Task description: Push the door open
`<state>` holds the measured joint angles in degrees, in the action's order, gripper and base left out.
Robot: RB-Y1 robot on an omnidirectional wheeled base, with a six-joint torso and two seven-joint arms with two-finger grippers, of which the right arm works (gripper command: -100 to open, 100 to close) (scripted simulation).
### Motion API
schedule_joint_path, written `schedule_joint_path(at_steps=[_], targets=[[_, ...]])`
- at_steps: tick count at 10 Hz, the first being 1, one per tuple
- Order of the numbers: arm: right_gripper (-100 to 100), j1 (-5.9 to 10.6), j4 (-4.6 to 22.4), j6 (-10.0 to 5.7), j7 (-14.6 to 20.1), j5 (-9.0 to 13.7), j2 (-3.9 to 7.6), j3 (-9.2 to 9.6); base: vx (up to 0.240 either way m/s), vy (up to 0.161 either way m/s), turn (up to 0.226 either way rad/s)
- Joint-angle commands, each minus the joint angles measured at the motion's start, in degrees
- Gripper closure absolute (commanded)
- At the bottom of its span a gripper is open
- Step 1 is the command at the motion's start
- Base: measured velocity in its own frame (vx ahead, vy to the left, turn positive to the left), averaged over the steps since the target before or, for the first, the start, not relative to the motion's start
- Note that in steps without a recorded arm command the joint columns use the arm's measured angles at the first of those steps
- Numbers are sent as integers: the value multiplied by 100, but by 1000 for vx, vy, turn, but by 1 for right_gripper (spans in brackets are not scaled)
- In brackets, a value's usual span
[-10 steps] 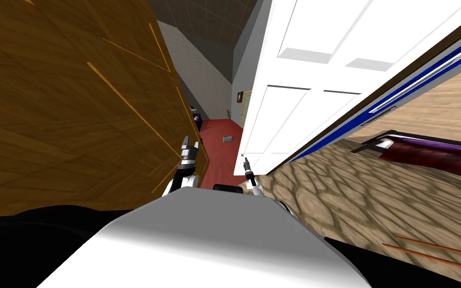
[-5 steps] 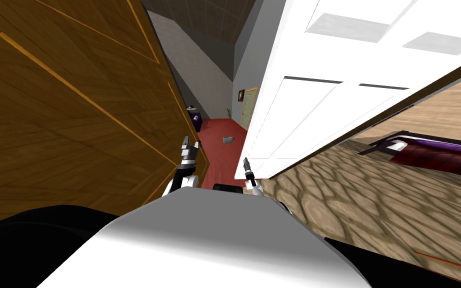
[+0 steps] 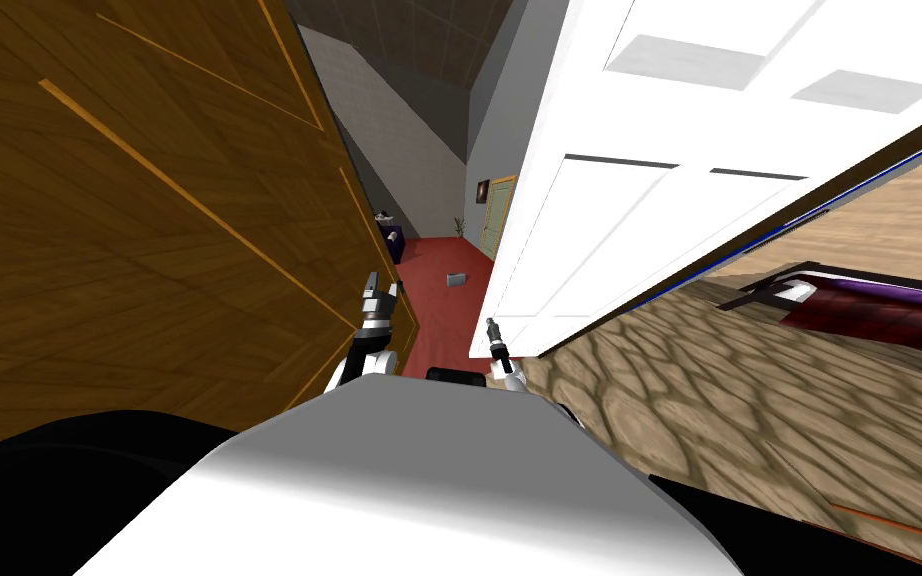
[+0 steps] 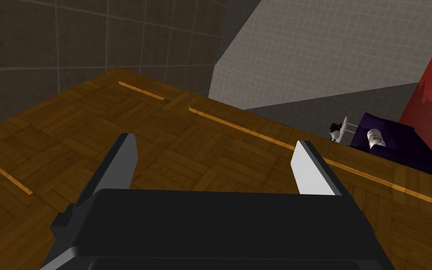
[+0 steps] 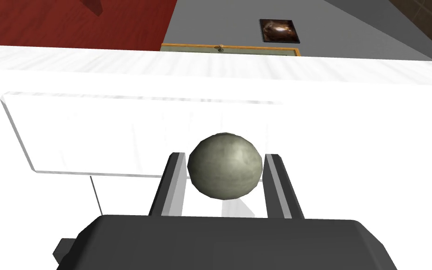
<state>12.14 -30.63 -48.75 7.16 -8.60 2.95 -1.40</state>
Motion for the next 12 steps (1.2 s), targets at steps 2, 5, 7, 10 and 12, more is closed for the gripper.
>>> schedule_joint_path(at_steps=[2,5,7,10,12], targets=[[100,2,-2,7,-60,44,55,-69,52,12,-23],[100,4,-4,10,-87,64,74,-100,109,41,-18],[100,12,-11,22,-192,141,134,-219,147,42,-56],[100,21,-17,34,-302,221,173,-343,158,19,-68],[-100,9,-33,74,-221,205,122,-279,-118,23,-40]])
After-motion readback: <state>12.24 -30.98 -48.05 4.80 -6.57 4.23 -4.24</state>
